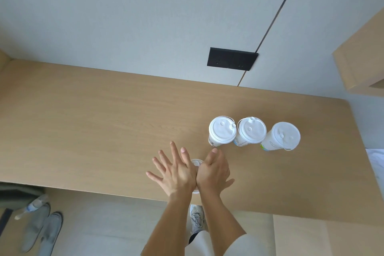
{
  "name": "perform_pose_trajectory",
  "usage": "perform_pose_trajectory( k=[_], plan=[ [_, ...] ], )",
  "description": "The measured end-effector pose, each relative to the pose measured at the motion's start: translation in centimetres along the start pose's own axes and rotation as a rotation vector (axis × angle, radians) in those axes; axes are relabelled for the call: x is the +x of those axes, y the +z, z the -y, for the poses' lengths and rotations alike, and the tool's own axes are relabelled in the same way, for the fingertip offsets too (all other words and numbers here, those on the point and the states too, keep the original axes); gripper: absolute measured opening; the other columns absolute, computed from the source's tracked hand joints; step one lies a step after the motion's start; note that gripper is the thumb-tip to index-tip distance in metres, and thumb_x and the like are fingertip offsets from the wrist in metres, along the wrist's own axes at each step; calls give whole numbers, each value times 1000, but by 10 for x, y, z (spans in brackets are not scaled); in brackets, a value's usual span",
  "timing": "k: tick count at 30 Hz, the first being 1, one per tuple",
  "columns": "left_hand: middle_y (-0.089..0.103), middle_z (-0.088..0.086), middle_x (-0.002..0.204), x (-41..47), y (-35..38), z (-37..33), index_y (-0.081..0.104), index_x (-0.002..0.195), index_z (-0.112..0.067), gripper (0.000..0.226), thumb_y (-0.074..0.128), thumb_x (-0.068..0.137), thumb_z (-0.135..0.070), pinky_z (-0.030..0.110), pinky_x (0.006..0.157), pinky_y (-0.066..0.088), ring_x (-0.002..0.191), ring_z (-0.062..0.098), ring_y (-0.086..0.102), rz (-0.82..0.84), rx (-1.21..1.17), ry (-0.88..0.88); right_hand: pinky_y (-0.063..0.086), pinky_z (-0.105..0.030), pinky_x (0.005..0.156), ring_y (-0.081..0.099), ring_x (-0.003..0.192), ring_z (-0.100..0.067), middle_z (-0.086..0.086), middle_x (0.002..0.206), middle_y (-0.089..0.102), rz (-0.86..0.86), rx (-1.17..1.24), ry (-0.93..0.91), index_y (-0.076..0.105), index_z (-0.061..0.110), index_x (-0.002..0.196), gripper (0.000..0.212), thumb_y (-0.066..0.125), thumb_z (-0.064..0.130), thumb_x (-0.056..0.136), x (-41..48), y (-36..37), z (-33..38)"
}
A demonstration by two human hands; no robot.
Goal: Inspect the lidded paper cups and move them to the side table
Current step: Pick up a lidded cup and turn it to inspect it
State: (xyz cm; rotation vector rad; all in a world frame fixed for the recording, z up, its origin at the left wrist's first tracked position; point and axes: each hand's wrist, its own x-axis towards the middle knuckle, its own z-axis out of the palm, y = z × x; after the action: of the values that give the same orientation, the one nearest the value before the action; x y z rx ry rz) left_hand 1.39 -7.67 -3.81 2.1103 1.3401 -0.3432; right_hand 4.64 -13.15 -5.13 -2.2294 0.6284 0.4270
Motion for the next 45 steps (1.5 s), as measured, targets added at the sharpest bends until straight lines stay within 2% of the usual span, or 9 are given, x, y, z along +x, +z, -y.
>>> perform_pose_trajectory(
  k=[7, 11, 13, 16, 19, 22, 34, 41, 45],
  plan=[
    [-3, 6, 175, 38, -28, -2, -6, 163, -39, 77, -1, 92, -69, 65, 122, -13, 160, 29, -16, 67, 404, 630, 13, -60, 125, 37, 148, -41, -21, 157, 44, 35, 271, 489, 33, 23, 159, 67, 17, 61, 106, -33, 10, -14],
    [13, 2, 174, 45, -37, 3, 13, 163, -37, 92, -10, 86, -80, 64, 124, -8, 161, 25, -5, -19, 458, 926, 21, -59, 123, 37, 147, -42, -23, 158, 41, 68, 325, 524, 33, 18, 159, 77, 20, 69, 102, -45, 6, -20],
    [19, 0, 172, 37, -37, 7, 20, 162, -37, 84, 0, 91, -77, 62, 125, -8, 161, 24, 1, -65, 327, 851, 21, -56, 123, 42, 145, -39, -19, 156, 47, -10, 231, 412, 40, 17, 155, 74, 21, 66, 103, -43, -3, -21],
    [21, 2, 171, 17, -33, 11, 22, 162, -33, 76, 8, 96, -68, 60, 125, -6, 160, 26, 5, -101, 90, 464, 27, -56, 120, 50, 139, -37, -16, 146, 58, -89, 94, 99, 56, 13, 142, 73, 23, 66, 103, -28, -13, -13],
    [22, 8, 170, 2, -21, 21, 20, 163, -29, 77, 11, 98, -69, 64, 124, -4, 159, 30, 7, -45, -20, 121, 37, -58, 113, 56, 130, -34, -9, 130, 67, 35, -93, -157, 65, 17, 124, 84, 10, 73, 94, -13, -6, 0],
    [27, 10, 167, 1, -13, 22, 20, 163, -30, 75, 8, 99, -68, 66, 122, -6, 158, 31, 11, -47, -29, 3, 31, -59, 116, 52, 134, -31, -5, 137, 63, 154, -171, -202, 61, 24, 129, 74, 15, 72, 96, -7, 5, 3],
    [36, 4, 164, 16, -11, 18, 23, 160, -43, 66, 3, 100, -58, 70, 120, -9, 158, 28, 14, -73, 10, 141, 41, -53, 106, 62, 118, -36, -7, 117, 71, 25, -140, -220, 67, 21, 118, 56, 20, 51, 108, -10, 16, -5],
    [41, -5, 161, 41, -32, 19, 38, 156, -30, 75, 5, 96, -60, 61, 125, -7, 159, 22, 15, -103, -14, 627, 39, -52, 113, 53, 132, -40, -18, 142, 58, 215, 204, 340, 46, 16, 150, 84, 19, 77, 99, -30, 9, 3],
    [48, -5, 157, 31, -48, 34, 48, 151, -25, 65, 14, 103, -51, 54, 126, -4, 156, 20, 26, -190, -192, 691, 43, -52, 110, 58, 126, -37, -14, 134, 64, 144, 111, 85, 53, 12, 140, 82, 27, 77, 96, -28, -6, -2]
  ],
)
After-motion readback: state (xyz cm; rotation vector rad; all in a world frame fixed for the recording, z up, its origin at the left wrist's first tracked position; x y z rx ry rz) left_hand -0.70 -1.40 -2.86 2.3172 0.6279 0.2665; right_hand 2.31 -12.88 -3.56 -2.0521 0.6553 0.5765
